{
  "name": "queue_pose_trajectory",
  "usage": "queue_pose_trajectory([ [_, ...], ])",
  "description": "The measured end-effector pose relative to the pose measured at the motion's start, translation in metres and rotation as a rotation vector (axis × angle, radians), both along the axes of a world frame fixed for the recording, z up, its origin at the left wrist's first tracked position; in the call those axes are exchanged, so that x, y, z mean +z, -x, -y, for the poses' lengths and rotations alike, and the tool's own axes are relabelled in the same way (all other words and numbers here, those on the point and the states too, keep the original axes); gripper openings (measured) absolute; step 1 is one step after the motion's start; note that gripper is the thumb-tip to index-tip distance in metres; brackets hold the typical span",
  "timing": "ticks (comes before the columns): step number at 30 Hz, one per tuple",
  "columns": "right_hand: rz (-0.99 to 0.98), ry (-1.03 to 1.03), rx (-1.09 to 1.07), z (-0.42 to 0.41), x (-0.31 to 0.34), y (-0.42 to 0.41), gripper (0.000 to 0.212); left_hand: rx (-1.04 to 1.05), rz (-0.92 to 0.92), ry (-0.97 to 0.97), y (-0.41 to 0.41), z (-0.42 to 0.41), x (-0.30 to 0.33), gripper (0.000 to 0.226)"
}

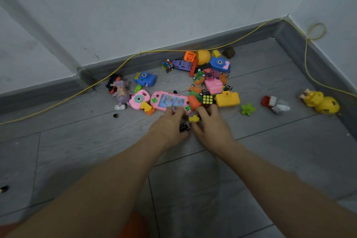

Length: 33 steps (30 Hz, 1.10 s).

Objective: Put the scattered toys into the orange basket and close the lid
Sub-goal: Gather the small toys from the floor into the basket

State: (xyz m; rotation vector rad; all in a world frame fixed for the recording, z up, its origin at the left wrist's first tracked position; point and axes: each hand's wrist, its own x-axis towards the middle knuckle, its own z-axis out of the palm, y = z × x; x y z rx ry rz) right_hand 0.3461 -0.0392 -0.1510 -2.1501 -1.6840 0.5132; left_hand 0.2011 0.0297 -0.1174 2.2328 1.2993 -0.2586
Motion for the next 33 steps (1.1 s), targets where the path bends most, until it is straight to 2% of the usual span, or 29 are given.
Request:
queue_pose_trajectory([
  [4, 0.015, 0.066, 0.012, -0.002, 0.0, -0.004, 0.061, -0.017, -0.041, -0.011, -0.001, 0.001, -0.001, 0.047],
  [10, 0.124, 0.121, 0.03, 0.003, 0.007, -0.001, 0.062, 0.072, -0.049, -0.014, 0.007, 0.001, 0.002, 0.04],
  [14, 0.153, 0.141, 0.101, 0.01, 0.009, 0.002, 0.041, 0.183, -0.056, 0.041, 0.013, 0.005, 0.009, 0.04],
  [17, 0.15, 0.151, 0.14, 0.011, 0.007, 0.004, 0.034, 0.236, -0.089, 0.098, 0.017, 0.006, 0.012, 0.037],
  [22, 0.095, 0.095, 0.146, 0.007, 0.013, 0.012, 0.032, 0.26, -0.104, 0.131, 0.021, 0.008, 0.016, 0.041],
  [27, 0.198, 0.19, 0.192, -0.011, 0.02, 0.021, 0.038, 0.297, -0.152, 0.237, 0.036, 0.004, 0.027, 0.06],
  [31, 0.19, 0.239, 0.131, -0.018, 0.018, 0.034, 0.04, 0.247, -0.216, 0.222, 0.065, -0.01, 0.041, 0.039],
  [33, 0.181, 0.227, 0.112, -0.021, 0.015, 0.042, 0.041, 0.276, -0.259, 0.194, 0.084, -0.019, 0.05, 0.037],
])
